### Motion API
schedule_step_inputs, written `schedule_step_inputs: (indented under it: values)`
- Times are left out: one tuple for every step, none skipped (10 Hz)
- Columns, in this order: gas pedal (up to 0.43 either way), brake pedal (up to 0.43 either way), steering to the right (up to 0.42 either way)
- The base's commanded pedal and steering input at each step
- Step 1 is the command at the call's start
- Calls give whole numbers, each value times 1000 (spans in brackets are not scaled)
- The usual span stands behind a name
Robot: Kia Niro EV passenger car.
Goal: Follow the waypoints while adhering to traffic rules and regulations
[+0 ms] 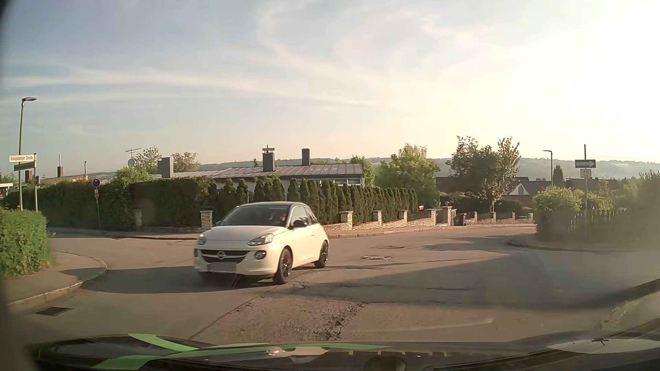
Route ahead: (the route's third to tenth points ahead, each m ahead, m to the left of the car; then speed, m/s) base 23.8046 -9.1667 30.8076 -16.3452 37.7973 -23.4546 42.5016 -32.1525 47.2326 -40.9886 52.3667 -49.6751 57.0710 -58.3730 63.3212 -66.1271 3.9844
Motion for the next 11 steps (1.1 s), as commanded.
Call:
schedule_step_inputs:
  values:
    - [0,232,98]
    - [0,232,90]
    - [0,232,85]
    - [0,232,83]
    - [0,232,82]
    - [0,238,83]
    - [0,244,81]
    - [0,250,78]
    - [0,250,76]
    - [0,256,73]
    - [0,256,69]
